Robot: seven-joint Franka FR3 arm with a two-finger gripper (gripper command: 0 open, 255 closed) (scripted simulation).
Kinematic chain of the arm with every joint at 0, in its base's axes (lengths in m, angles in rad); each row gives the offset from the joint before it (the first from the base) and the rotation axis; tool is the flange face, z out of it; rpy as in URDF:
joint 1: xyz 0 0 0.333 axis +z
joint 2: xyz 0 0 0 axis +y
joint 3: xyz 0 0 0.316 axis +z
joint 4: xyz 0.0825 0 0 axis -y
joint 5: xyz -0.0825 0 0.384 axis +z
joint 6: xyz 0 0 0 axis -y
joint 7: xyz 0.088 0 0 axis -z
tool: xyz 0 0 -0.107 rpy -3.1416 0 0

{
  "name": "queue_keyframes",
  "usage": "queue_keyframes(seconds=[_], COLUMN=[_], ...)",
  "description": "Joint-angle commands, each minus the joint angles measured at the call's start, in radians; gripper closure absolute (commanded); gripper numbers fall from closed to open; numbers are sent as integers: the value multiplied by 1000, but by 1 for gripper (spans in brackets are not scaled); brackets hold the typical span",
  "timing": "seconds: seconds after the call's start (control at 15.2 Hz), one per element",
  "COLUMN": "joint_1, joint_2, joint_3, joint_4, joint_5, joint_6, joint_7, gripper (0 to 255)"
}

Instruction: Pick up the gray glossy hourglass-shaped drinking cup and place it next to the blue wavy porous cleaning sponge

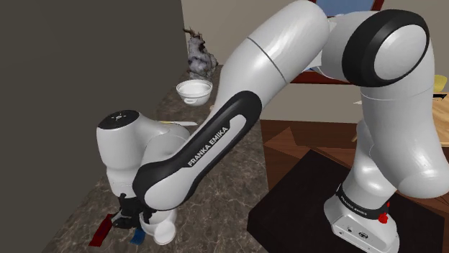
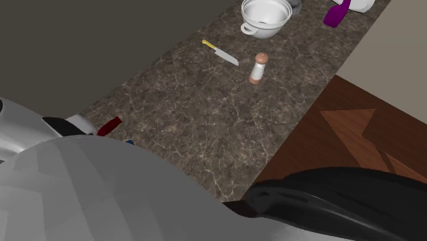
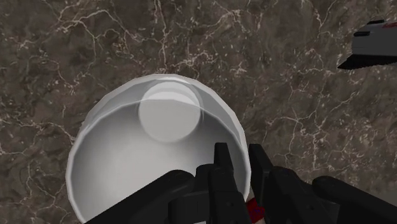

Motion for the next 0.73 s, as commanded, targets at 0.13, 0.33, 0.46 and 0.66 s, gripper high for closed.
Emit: queue_keyframes(seconds=[0.13, 0.33, 0.46, 0.66], joint_1=[5, 10, 14, 19], joint_2=[31, 57, 75, 103], joint_3=[-8, -14, -19, -26], joint_4=[-10, -14, -16, -16], joint_5=[-11, -20, -25, -34], joint_6=[42, 71, 90, 118], joint_7=[5, 9, 11, 15], gripper=[255, 255, 255, 255])
